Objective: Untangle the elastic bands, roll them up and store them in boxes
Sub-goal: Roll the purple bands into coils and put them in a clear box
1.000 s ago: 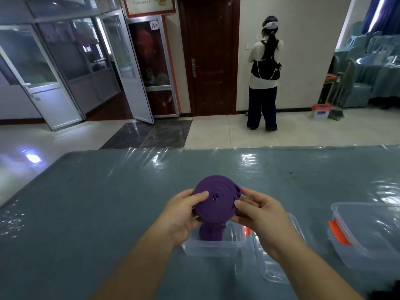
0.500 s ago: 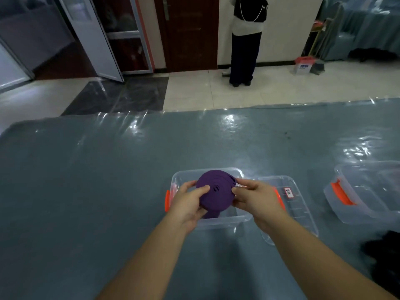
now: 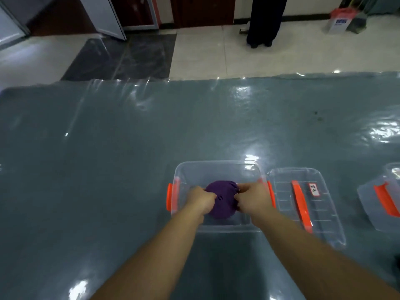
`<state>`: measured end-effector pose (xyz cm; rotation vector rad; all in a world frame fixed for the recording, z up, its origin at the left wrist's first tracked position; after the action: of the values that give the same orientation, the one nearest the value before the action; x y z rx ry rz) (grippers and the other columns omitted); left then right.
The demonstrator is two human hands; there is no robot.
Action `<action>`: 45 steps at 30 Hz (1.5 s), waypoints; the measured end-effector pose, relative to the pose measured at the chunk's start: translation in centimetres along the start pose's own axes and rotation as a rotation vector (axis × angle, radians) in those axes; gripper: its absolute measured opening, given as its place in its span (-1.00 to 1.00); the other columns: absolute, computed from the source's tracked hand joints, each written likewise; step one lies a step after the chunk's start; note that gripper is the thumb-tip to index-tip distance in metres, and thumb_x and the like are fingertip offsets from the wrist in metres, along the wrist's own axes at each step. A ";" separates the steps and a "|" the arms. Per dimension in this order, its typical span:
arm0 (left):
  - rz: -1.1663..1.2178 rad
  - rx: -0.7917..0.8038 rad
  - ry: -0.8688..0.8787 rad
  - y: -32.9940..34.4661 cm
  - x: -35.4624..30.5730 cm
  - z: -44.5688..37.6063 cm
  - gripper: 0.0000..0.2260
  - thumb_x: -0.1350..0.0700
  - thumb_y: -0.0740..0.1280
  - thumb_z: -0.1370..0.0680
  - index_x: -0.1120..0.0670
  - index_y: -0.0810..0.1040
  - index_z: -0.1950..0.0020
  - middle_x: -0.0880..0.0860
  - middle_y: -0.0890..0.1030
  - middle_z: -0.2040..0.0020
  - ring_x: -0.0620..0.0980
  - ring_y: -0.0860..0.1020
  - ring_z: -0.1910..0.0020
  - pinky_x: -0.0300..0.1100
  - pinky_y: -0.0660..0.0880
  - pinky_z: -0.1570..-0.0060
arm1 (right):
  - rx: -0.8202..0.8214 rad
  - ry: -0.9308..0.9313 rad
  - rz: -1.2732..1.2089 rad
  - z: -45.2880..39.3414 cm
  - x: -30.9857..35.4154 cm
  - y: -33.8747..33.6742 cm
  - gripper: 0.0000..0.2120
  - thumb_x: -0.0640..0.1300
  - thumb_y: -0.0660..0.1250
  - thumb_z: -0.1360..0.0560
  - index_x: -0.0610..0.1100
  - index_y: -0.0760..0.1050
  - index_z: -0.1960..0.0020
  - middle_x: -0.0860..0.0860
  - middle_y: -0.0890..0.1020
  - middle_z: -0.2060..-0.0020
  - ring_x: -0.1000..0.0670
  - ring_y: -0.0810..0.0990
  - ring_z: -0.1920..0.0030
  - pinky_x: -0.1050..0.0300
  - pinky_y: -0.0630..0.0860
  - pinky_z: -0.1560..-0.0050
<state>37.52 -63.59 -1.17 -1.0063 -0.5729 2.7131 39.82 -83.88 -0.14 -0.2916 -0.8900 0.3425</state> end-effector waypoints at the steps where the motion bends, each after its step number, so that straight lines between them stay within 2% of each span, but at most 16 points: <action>1: -0.029 0.002 -0.012 0.4 0.5 -0.7 -0.76 0.11 0.44 -0.51 0.15 0.66 -0.15 0.07 0.69 0.01 0.02 0.64 0.12 -0.20 0.47 0.36 | 0.001 0.010 0.057 -0.5 -0.3 0.3 -0.70 -0.36 0.30 -0.32 -0.10 0.74 0.15 -0.12 0.75 0.29 -0.21 0.75 0.16 -0.23 0.71 0.09; 3: -0.090 0.017 -0.041 1.1 1.6 -2.0 -0.69 0.07 0.43 -0.48 0.15 0.64 -0.18 0.08 0.70 0.00 0.03 0.65 0.11 -0.20 0.45 0.37 | 0.003 0.026 0.129 -0.9 -0.3 0.9 -0.69 -0.35 0.29 -0.33 -0.10 0.75 0.12 -0.11 0.76 0.24 -0.21 0.74 0.13 -0.19 0.71 0.05; 5: -0.141 0.024 -0.068 1.6 2.5 -3.1 -0.69 0.05 0.42 -0.47 0.14 0.65 -0.17 0.08 0.70 0.01 0.06 0.66 0.09 -0.16 0.50 0.32 | -0.011 0.039 0.155 -0.9 0.1 1.2 -0.69 -0.33 0.31 -0.37 -0.07 0.74 0.07 -0.10 0.77 0.15 -0.20 0.74 0.05 -0.14 0.70 -0.03; 8: -0.188 -0.012 -0.053 1.5 2.7 -4.3 -0.64 0.01 0.40 -0.46 0.13 0.64 -0.21 0.08 0.70 0.00 0.09 0.67 0.06 -0.04 0.63 0.10 | -0.043 0.041 0.179 -1.6 0.3 1.7 -0.67 -0.34 0.34 -0.46 -0.10 0.72 -0.13 -0.11 0.76 -0.02 -0.17 0.70 -0.09 -0.05 0.64 -0.15; 12: -0.197 -0.068 0.006 1.2 1.4 -4.7 -0.65 0.04 0.42 -0.59 0.18 0.55 -0.31 0.15 0.65 -0.19 0.16 0.63 -0.14 -0.12 0.47 0.04 | -0.083 0.046 0.154 -3.0 0.1 1.8 -0.67 -0.32 0.34 -0.49 -0.10 0.71 -0.17 -0.10 0.76 -0.03 -0.12 0.70 -0.07 0.10 0.56 -0.06; 16: -0.179 -0.088 0.015 1.0 0.8 -5.2 -0.68 0.06 0.41 -0.62 0.20 0.57 -0.31 0.19 0.65 -0.26 0.19 0.61 -0.23 -0.15 0.44 -0.04 | -0.105 0.054 0.134 -3.9 -0.1 1.8 -0.68 -0.30 0.36 -0.49 -0.11 0.71 -0.18 -0.08 0.77 -0.03 -0.11 0.71 -0.08 0.09 0.58 -0.10; 21: -0.165 -0.101 0.021 1.2 1.0 -5.6 -0.69 0.06 0.41 -0.62 0.19 0.57 -0.30 0.17 0.64 -0.27 0.16 0.62 -0.21 -0.19 0.40 0.01 | -0.109 0.013 0.182 -4.5 -0.1 2.0 -0.70 -0.32 0.35 -0.47 -0.11 0.73 -0.12 -0.12 0.77 0.03 -0.14 0.72 -0.04 0.07 0.60 -0.07; 25: -0.169 -0.132 0.001 1.1 1.0 -5.2 -0.66 0.06 0.41 -0.62 0.19 0.51 -0.32 0.16 0.56 -0.29 0.14 0.55 -0.22 -0.14 0.38 -0.02 | -0.118 -0.011 0.265 -4.7 0.1 2.1 -0.64 -0.34 0.27 -0.50 -0.09 0.70 -0.17 -0.13 0.75 0.02 -0.19 0.68 -0.04 0.13 0.51 0.01; 27: -0.184 -0.140 0.003 0.8 0.9 -5.1 -0.73 0.06 0.42 -0.61 0.16 0.49 -0.22 0.14 0.56 -0.18 0.09 0.52 -0.09 -0.16 0.38 0.04 | -0.124 -0.014 0.303 -4.7 0.3 2.2 -0.66 -0.33 0.25 -0.51 -0.13 0.64 -0.20 -0.16 0.73 -0.03 -0.23 0.66 -0.08 0.09 0.51 0.00; 30: -0.220 -0.120 0.013 0.7 0.7 -4.8 -0.87 0.06 0.40 -0.63 0.07 0.50 0.02 0.02 0.57 0.12 0.05 0.54 0.08 -0.20 0.33 0.30 | -0.121 0.038 0.339 -4.7 0.2 2.0 -0.73 -0.29 0.27 -0.53 -0.22 0.52 -0.22 -0.23 0.67 -0.11 -0.30 0.64 -0.15 -0.08 0.59 -0.14; 31: -0.229 -0.118 0.018 0.5 0.4 -4.6 -0.88 0.07 0.40 -0.63 0.06 0.52 0.05 0.02 0.59 0.13 0.04 0.55 0.10 -0.19 0.35 0.29 | -0.112 0.051 0.357 -4.6 0.3 1.9 -0.76 -0.29 0.28 -0.53 -0.23 0.48 -0.19 -0.24 0.66 -0.11 -0.30 0.63 -0.15 -0.11 0.60 -0.14; 34: -0.302 -0.062 0.026 0.2 -0.3 -3.7 -0.90 0.13 0.36 -0.61 0.10 0.66 -0.04 0.06 0.68 -0.01 0.09 0.61 0.05 -0.11 0.45 0.15 | -0.074 0.065 0.396 -3.8 0.8 2.0 -0.74 -0.29 0.29 -0.54 -0.27 0.43 -0.22 -0.28 0.63 -0.17 -0.31 0.61 -0.20 -0.12 0.59 -0.18; 38: -0.353 0.112 0.050 1.0 -0.9 -1.6 -0.73 0.13 0.36 -0.54 0.23 0.65 -0.18 0.23 0.68 -0.13 0.25 0.65 -0.13 -0.13 0.47 0.19 | -0.021 0.030 0.422 -1.3 1.7 2.0 -0.68 -0.25 0.31 -0.55 -0.23 0.44 -0.29 -0.23 0.62 -0.22 -0.27 0.60 -0.25 0.00 0.52 -0.15; 41: -0.366 0.160 0.135 0.8 -1.9 1.2 -0.74 0.13 0.35 -0.57 0.14 0.62 -0.24 0.19 0.63 -0.30 0.22 0.60 -0.26 -0.11 0.47 -0.02 | -0.018 -0.058 0.420 1.7 3.0 1.5 -0.66 -0.26 0.30 -0.54 -0.18 0.48 -0.31 -0.18 0.65 -0.21 -0.23 0.61 -0.23 0.06 0.50 -0.15; 43: -0.359 0.121 0.205 0.1 -2.7 3.1 -0.61 0.12 0.34 -0.59 0.07 0.53 -0.42 0.09 0.57 -0.42 0.14 0.55 -0.36 -0.10 0.48 -0.26 | -0.051 -0.147 0.410 3.9 4.1 1.0 -0.65 -0.28 0.29 -0.53 -0.17 0.52 -0.31 -0.14 0.67 -0.19 -0.19 0.62 -0.22 0.07 0.51 -0.17; 45: -0.369 0.071 0.317 -0.3 -4.1 5.5 -0.66 0.13 0.33 -0.59 0.09 0.56 -0.37 0.09 0.61 -0.35 0.14 0.57 -0.32 -0.08 0.49 -0.29 | -0.102 -0.253 0.389 6.5 5.1 0.2 -0.70 -0.27 0.30 -0.54 -0.14 0.56 -0.26 -0.08 0.70 -0.15 -0.14 0.65 -0.16 0.08 0.53 -0.15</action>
<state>36.95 -66.16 5.19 -1.1516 -0.5359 2.1852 37.63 -80.97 7.27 -0.5265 -1.1013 0.7069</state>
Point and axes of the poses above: each hand's wrist, its own z-axis away from the middle knuckle, its own y-axis out of the palm, x = y × z, the point moved 10 cm from there along -z, towards the middle knuckle
